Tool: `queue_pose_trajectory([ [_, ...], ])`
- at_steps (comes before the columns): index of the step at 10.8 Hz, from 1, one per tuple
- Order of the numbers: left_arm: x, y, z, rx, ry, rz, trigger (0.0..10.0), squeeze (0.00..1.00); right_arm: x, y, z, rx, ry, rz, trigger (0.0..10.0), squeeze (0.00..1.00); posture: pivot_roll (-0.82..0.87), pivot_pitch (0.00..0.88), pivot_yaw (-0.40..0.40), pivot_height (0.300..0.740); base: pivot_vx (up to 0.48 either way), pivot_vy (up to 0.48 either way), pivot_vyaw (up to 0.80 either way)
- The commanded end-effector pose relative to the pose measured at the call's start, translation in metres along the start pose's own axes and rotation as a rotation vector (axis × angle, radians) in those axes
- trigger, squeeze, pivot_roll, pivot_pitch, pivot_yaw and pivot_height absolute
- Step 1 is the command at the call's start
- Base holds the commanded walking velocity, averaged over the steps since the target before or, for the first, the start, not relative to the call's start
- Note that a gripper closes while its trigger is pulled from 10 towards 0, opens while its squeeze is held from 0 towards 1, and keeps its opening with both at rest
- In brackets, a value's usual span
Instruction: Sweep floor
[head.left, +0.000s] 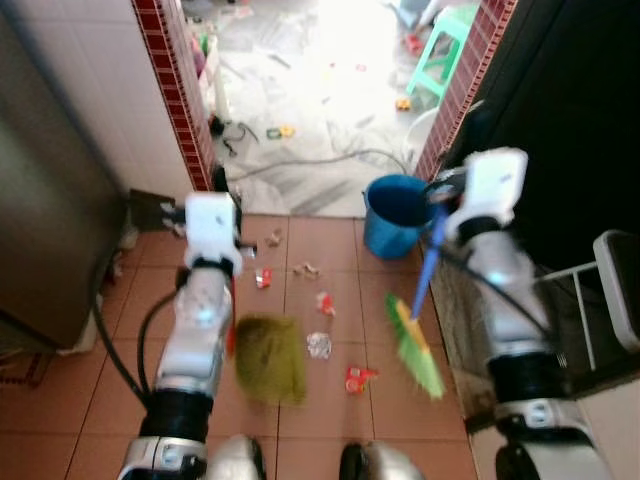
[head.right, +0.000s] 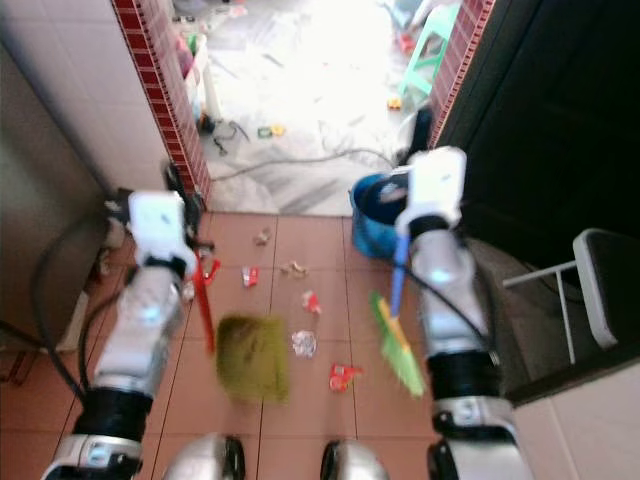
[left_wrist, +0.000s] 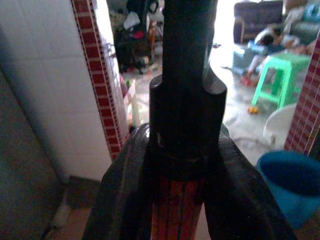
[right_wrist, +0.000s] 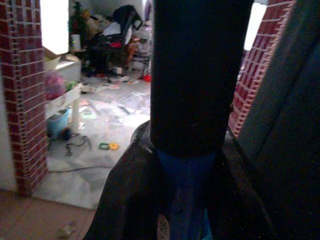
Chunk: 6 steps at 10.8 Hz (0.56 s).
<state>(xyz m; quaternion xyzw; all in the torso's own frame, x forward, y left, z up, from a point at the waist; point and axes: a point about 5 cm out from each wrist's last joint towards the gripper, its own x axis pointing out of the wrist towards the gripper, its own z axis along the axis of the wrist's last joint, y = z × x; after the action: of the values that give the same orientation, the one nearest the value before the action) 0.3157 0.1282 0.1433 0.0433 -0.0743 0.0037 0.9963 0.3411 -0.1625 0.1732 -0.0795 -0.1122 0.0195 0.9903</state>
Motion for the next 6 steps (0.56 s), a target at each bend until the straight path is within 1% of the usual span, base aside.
queue_pose_trajectory([
  [1, 0.002, -0.003, 0.022, -0.02, -0.075, -0.02, 10.0, 0.0, 0.001, 0.001, 0.006, -0.024, -0.043, -0.001, 10.0, 0.0, 0.0, 0.072, -0.041, 0.74, 0.0, 0.0, 0.0],
  [2, 0.001, -0.001, 0.022, -0.002, -0.08, -0.011, 10.0, 0.0, 0.0, 0.001, 0.0, -0.038, -0.016, -0.008, 10.0, 0.0, 0.0, 0.072, -0.041, 0.74, 0.0, 0.0, 0.0],
  [3, -0.005, 0.006, -0.003, 0.032, 0.008, 0.008, 10.0, 0.0, 0.0, 0.003, -0.004, -0.033, 0.001, -0.012, 10.0, 0.0, 0.0, 0.067, -0.041, 0.74, 0.0, 0.0, 0.0],
  [4, -0.008, 0.006, -0.016, 0.085, 0.046, 0.015, 10.0, 0.0, 0.0, 0.007, -0.005, -0.024, 0.004, -0.008, 10.0, 0.0, 0.0, 0.067, -0.039, 0.74, 0.0, 0.0, 0.0],
  [5, -0.009, 0.008, -0.024, 0.156, 0.057, 0.057, 10.0, 0.0, -0.002, 0.011, -0.007, -0.021, 0.011, -0.005, 10.0, 0.0, 0.0, 0.071, -0.038, 0.74, 0.0, 0.0, 0.0],
  [6, -0.007, 0.006, -0.031, 0.178, 0.069, 0.07, 10.0, 0.0, -0.007, 0.013, -0.014, 0.003, 0.048, -0.012, 10.0, 0.0, -0.01, 0.071, -0.042, 0.74, 0.0, 0.0, 0.0],
])
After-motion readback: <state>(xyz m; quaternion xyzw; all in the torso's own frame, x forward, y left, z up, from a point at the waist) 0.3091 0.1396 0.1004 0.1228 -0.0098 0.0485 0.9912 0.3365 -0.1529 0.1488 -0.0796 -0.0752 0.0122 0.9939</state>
